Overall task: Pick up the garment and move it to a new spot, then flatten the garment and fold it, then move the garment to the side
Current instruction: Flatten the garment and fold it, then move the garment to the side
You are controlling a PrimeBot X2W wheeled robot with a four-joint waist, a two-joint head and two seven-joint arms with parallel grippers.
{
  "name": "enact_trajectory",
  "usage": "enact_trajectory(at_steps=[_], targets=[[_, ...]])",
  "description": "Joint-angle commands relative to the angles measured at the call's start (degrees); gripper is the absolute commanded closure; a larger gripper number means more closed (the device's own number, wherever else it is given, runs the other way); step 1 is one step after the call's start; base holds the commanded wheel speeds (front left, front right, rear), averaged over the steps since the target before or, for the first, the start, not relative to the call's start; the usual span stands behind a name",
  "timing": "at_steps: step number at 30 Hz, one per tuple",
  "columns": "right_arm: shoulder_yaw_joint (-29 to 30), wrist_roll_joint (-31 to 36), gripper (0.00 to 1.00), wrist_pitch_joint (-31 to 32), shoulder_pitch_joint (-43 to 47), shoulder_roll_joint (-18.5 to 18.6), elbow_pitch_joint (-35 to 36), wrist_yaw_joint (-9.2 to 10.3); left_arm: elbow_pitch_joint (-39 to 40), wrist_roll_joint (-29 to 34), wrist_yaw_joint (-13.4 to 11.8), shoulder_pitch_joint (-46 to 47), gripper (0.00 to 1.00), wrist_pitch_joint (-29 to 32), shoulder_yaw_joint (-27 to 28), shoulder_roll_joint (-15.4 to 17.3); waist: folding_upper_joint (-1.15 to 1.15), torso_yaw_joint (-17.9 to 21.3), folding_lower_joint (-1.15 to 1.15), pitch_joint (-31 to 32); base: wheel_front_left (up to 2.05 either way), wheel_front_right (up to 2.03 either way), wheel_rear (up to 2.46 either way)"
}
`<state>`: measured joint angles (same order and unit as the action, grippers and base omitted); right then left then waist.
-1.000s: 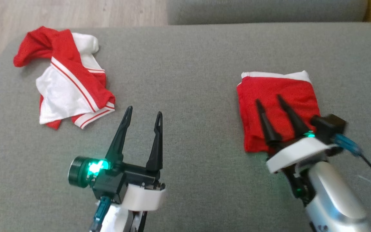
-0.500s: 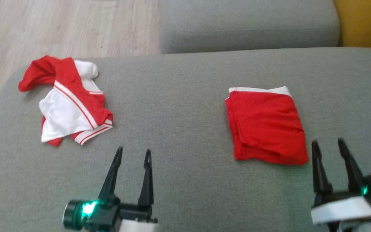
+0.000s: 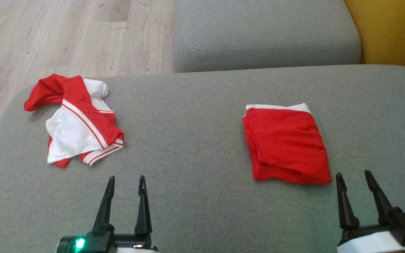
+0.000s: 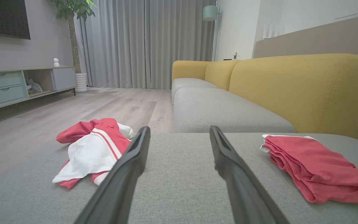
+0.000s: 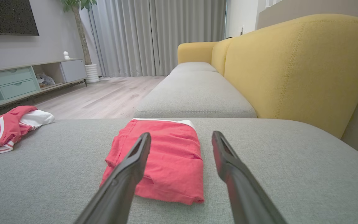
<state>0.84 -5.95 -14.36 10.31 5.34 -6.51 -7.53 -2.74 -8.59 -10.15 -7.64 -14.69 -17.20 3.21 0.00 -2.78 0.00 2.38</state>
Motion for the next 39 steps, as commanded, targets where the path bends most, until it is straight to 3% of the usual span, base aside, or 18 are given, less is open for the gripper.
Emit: enact_trajectory(at_steps=[1,39], targets=[[-1.17,0.4,0.0,-0.63,-1.41,0.5,1.94,0.04,1.68,0.2,-0.25,0.99,0.0,-0.3,1.82,-0.33,0.0,-0.08,0.0,-0.03,0.0,0.0,0.0],[-1.14,1.28,0.0,-0.63,-2.51,0.73,1.17,0.04,1.99,1.38,-0.55,1.98,0.0,-0.3,0.54,-0.33,0.0,-1.07,0.0,-2.64,0.0,0.0,0.0]])
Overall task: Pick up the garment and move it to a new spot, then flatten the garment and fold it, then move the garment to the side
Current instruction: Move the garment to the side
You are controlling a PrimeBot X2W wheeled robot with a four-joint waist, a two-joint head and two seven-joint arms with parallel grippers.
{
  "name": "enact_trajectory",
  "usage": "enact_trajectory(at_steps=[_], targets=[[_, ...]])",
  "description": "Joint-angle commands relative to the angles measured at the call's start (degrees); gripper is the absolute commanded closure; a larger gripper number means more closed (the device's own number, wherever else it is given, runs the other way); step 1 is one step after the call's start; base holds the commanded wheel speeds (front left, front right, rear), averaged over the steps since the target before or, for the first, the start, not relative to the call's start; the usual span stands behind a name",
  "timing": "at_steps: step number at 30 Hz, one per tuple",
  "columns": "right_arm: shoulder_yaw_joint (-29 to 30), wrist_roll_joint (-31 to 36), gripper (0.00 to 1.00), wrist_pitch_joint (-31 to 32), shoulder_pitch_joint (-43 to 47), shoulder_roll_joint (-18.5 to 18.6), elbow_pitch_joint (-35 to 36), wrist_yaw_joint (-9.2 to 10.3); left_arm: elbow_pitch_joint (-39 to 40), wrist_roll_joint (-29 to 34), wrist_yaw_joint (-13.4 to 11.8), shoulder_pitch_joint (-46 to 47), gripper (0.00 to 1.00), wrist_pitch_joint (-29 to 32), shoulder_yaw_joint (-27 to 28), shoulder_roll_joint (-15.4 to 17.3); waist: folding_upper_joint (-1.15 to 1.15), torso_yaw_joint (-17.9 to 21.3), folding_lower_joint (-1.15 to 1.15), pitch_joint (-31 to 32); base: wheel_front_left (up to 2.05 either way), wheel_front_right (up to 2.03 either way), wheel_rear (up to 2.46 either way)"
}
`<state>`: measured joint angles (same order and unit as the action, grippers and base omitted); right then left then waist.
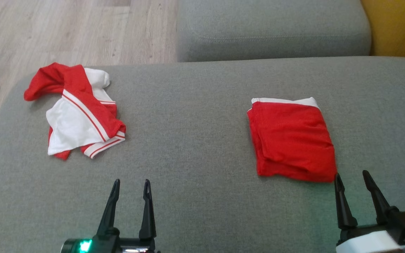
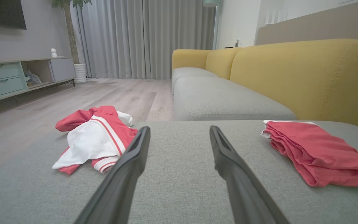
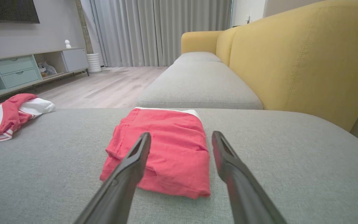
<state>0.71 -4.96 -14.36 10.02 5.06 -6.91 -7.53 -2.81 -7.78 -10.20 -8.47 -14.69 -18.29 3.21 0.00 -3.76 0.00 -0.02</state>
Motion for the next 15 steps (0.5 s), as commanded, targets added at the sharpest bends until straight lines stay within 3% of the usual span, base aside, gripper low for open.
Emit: enact_trajectory(at_steps=[1,7,15], targets=[[-0.98,0.28,0.0,-0.63,-2.55,1.2,1.23,0.04,2.19,0.72,-0.59,2.94,0.0,-0.3,1.51,-0.33,0.0,-0.13,0.0,-0.5,0.0,0.0,0.0],[-0.91,-0.42,0.0,-0.63,-6.76,2.77,-2.81,0.04,3.43,-0.19,0.28,4.27,0.0,-0.3,0.92,-0.33,0.0,-0.38,0.0,-3.76,0.0,0.0,0.0],[2.14,-2.54,0.0,3.58,-19.24,5.69,-16.52,0.04,3.2,1.92,1.41,7.79,0.0,-0.3,-1.04,-0.34,0.0,-0.9,0.0,-8.67,0.0,0.0,0.0]])
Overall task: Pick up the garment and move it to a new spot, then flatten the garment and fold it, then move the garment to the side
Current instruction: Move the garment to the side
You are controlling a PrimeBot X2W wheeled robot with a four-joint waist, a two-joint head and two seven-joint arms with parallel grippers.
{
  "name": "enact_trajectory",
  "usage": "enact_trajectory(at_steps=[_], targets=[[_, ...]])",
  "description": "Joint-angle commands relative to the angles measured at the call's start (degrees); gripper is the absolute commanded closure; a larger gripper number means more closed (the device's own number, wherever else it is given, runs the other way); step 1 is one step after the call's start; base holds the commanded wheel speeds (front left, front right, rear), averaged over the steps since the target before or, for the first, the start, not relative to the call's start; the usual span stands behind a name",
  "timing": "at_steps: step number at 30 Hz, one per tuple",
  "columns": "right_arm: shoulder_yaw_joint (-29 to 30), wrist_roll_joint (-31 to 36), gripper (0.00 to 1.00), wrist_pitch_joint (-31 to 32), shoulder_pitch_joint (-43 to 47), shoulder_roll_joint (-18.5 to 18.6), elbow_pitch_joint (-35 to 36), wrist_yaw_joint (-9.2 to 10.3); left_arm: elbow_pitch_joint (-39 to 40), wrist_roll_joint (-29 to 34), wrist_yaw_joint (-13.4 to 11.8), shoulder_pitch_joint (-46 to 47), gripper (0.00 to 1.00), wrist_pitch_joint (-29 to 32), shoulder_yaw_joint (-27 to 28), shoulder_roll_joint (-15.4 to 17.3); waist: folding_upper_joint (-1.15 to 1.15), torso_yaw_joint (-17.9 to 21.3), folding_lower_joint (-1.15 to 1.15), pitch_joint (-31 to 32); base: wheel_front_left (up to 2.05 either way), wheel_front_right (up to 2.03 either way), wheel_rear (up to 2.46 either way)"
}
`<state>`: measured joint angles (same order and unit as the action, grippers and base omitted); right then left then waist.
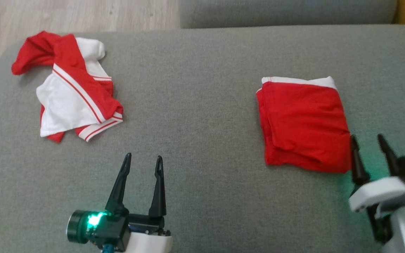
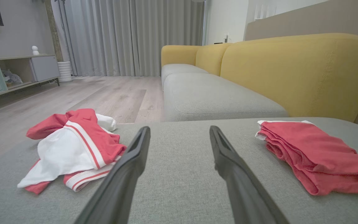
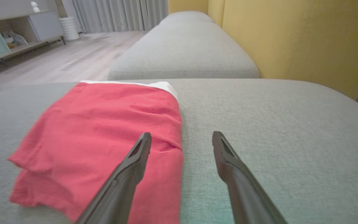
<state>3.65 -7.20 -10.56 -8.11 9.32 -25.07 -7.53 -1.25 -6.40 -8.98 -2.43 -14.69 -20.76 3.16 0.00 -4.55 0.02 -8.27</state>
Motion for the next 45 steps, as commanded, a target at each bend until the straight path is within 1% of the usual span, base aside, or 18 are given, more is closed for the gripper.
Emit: enact_trajectory(at_steps=[1,5,8,9,10,11,12,13,14,17,19,20,27,35,40,43,44,45], targets=[[-0.69,-0.36,0.0,0.5,-2.43,1.92,0.18,0.04,1.53,0.58,0.23,1.96,0.0,-0.3,1.24,-0.28,0.0,-0.1,-0.02,-0.78,0.0,0.0,0.0],[-1.81,-1.76,0.0,2.9,-7.2,3.84,-5.65,0.04,1.27,0.89,0.44,3.1,0.0,-0.3,0.38,-0.28,0.0,-0.22,-0.02,-2.15,0.0,0.0,0.0],[-4.37,-4.55,0.0,3.76,-10.1,4.58,-9.67,0.04,1.16,1.07,0.52,3.88,0.0,-0.3,-0.11,-0.28,0.0,-0.28,-0.02,-3.08,0.0,0.0,0.0],[-5.76,-5.9,0.04,4.41,-10.88,4.61,-10.95,0.04,1.11,1.1,0.53,4.12,0.0,-0.3,-0.21,-0.28,0.0,-0.27,-0.02,-3.39,0.0,0.0,0.0],[-7.29,-7.4,0.11,5.06,-11.54,4.67,-11.93,0.04,1.03,1.16,0.54,4.34,0.0,-0.3,-0.28,-0.28,0.0,-0.23,-0.02,-3.66,0.0,0.0,0.0],[-8.64,-9.02,0.13,5.71,-12.11,4.76,-12.81,0.04,0.99,1.21,0.51,4.54,0.0,-0.3,-0.34,-0.28,0.0,-0.17,-0.02,-3.93,0.0,0.0,0.0],[-10.0,-10.53,0.39,6.24,-12.63,5.02,-13.56,0.04,0.95,1.22,0.5,4.72,0.0,-0.3,-0.41,-0.28,0.0,-0.11,-0.02,-4.16,0.0,0.0,0.0],[-11.23,-11.91,0.62,6.68,-13.07,5.36,-14.24,0.04,0.9,1.24,0.5,4.88,0.0,-0.3,-0.47,-0.28,0.0,0.0,-0.02,-4.36,0.0,0.0,0.0],[-12.43,-13.15,1.0,6.93,-13.49,5.71,-14.7,0.04,0.87,1.27,0.47,5.04,0.0,-0.3,-0.49,-0.28,0.0,0.15,-0.02,-4.59,0.0,0.0,0.0],[-14.98,-16.79,1.0,6.62,-14.6,7.02,-15.2,0.04,0.91,1.14,0.4,5.46,0.0,-0.3,-0.52,-0.28,0.0,0.94,-0.02,-5.33,0.0,0.0,0.0],[-15.67,-17.83,1.0,5.9,-15.39,8.78,-15.27,0.04,0.98,1.07,0.45,5.76,0.0,-0.3,-0.55,-0.28,0.0,1.79,-0.02,-5.92,0.0,0.0,0.0],[-15.67,-17.83,1.0,5.9,-15.39,8.78,-15.27,0.04,0.98,1.07,0.45,5.76,0.0,-0.3,-0.55,-0.28,0.0,1.79,-0.02,-5.92,0.0,0.0,0.0],[-14.08,-18.12,1.0,5.82,-19.13,16.88,-15.06,0.04,2.17,1.16,0.78,7.84,0.0,-0.3,-0.58,-0.28,0.0,6.86,-0.02,-10.47,0.0,0.0,0.0],[-8.27,-16.36,1.0,8.32,-23.28,26.32,-13.51,0.04,2.55,3.14,2.76,12.7,0.0,-0.3,-0.02,-0.24,0.0,11.91,-0.02,-18.33,0.0,0.0,0.0],[-2.14,-14.88,1.0,9.66,-24.59,30.66,-11.83,0.04,2.82,4.12,3.96,15.96,0.0,-0.3,0.67,-0.02,0.0,12.8,-0.02,-22.34,0.0,0.0,0.0],[2.21,-11.05,1.0,9.85,-24.51,31.93,-11.43,0.04,2.61,4.2,4.57,17.46,0.0,-0.3,0.94,-0.03,0.0,12.37,-0.02,-23.27,0.0,0.0,0.0],[3.78,-9.7,0.7,10.02,-24.39,31.64,-11.33,0.04,2.53,4.11,4.68,17.8,0.0,-0.3,1.03,-0.04,0.0,12.08,-0.02,-23.27,0.0,0.0,0.0],[5.47,-8.26,0.15,10.23,-24.24,31.09,-11.25,0.04,2.43,3.99,4.72,18.04,0.0,-0.3,1.12,-0.05,0.0,11.73,-0.02,-23.08,0.0,0.0,0.0]])
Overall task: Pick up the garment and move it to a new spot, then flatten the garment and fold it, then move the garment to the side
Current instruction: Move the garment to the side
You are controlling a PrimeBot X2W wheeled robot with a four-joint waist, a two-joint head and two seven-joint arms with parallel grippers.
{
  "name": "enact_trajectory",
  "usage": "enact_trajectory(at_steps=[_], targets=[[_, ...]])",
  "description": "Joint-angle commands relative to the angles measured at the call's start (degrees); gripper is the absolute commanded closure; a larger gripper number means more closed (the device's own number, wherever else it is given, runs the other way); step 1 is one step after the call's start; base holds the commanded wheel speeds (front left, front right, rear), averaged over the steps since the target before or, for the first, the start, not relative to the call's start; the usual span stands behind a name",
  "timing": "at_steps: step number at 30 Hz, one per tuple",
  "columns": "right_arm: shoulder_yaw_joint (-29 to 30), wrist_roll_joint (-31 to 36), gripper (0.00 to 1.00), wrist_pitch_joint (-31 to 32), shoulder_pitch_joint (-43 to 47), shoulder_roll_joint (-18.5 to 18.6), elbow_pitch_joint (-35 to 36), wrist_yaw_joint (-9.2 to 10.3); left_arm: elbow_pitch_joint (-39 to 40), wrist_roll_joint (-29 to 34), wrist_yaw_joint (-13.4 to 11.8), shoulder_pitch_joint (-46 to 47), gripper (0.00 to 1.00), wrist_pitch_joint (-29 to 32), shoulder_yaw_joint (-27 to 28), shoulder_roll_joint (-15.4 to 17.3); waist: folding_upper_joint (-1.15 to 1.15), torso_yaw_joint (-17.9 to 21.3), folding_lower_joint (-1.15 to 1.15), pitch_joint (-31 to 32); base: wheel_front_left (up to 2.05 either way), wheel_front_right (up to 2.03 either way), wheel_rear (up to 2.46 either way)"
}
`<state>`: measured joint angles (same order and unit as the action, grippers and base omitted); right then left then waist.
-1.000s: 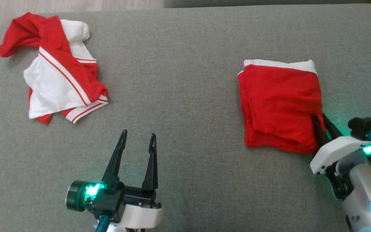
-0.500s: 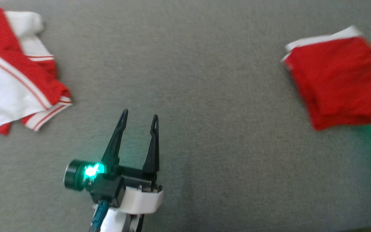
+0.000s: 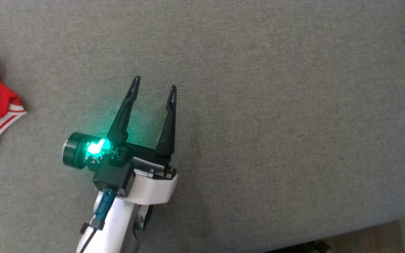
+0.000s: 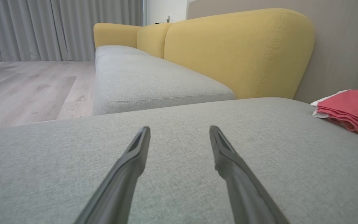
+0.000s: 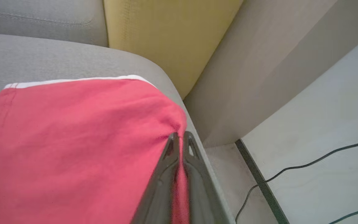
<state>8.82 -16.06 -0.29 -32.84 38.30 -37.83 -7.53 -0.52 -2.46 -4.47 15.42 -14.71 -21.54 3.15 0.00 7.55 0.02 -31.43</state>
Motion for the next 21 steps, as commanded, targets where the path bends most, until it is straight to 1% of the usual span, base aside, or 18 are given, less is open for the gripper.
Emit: enact_trajectory(at_steps=[1,3,6,9,11,14,15,16,17,18,19,20,21], targets=[[1.89,2.14,0.0,0.03,0.64,1.34,1.75,0.04,1.58,-0.14,0.21,0.31,0.0,-0.29,1.95,-0.06,0.0,-0.74,-0.02,0.44,0.0,0.0,0.0],[3.96,5.29,0.0,-0.1,1.32,-1.02,2.94,0.04,1.21,-0.54,0.17,0.28,0.0,-0.29,1.86,-0.11,0.0,-1.75,-0.02,1.7,0.0,0.0,0.0],[5.57,9.01,0.0,-0.81,2.89,-5.47,5.35,0.04,0.7,-1.18,-0.16,-0.47,0.0,-0.29,1.34,-0.18,0.0,-3.54,-0.02,4.29,0.0,0.0,0.0],[5.01,12.33,0.0,-2.0,4.96,-10.12,7.5,0.04,0.19,-1.94,-0.6,-1.65,0.0,-0.29,0.71,-0.22,0.0,-5.69,-0.02,7.64,0.0,0.0,0.0],[3.71,13.77,0.0,-3.37,6.78,-14.06,8.67,0.04,-0.41,-2.74,-1.03,-2.7,0.0,-0.29,0.25,-0.24,0.0,-7.26,-0.02,10.17,0.0,0.0,0.0],[0.24,13.82,0.0,-5.91,10.2,-20.1,9.38,0.04,-1.3,-4.29,-2.09,-4.31,0.0,-0.29,-0.5,-0.25,0.0,-9.62,-0.02,13.74,0.0,0.0,0.0],[0.24,13.82,0.0,-5.91,10.2,-20.1,9.38,0.04,-1.3,-4.29,-2.09,-4.31,0.0,-0.29,-0.5,-0.25,0.0,-9.62,-0.02,13.74,0.0,0.0,0.0],[-1.82,13.31,0.0,-8.77,12.82,-22.96,8.71,0.04,-2.13,-5.07,-2.59,-5.15,0.0,-0.29,-1.01,-0.25,0.0,-11.39,-0.02,16.33,0.0,0.0,0.0],[-2.79,12.8,0.0,-10.47,14.04,-24.04,8.2,0.04,-2.63,-5.11,-2.91,-5.58,0.0,-0.29,-1.1,-0.26,0.0,-12.09,-0.02,17.54,0.0,0.0,0.0],[-2.79,12.8,0.0,-10.47,14.04,-24.04,8.2,0.04,-2.63,-5.11,-2.91,-5.58,0.0,-0.29,-1.1,-0.26,0.0,-12.09,-0.02,17.54,0.0,0.0,0.0],[-4.25,11.49,0.0,-12.81,16.27,-26.39,7.08,0.04,-3.41,-5.51,-3.64,-6.47,0.0,-0.29,-1.0,-0.26,0.0,-13.34,-0.02,20.11,0.0,0.0,0.0],[-4.25,11.49,0.0,-12.81,16.27,-26.39,7.08,0.04,-3.41,-5.51,-3.64,-6.47,0.0,-0.29,-1.0,-0.26,0.0,-13.34,-0.02,20.11,0.0,0.0,0.0],[-4.84,10.99,0.0,-13.63,17.3,-27.53,6.83,0.04,-3.73,-5.76,-4.02,-6.99,0.0,-0.29,-0.83,-0.26,0.0,-13.82,-0.02,21.42,0.0,0.0,0.0]])
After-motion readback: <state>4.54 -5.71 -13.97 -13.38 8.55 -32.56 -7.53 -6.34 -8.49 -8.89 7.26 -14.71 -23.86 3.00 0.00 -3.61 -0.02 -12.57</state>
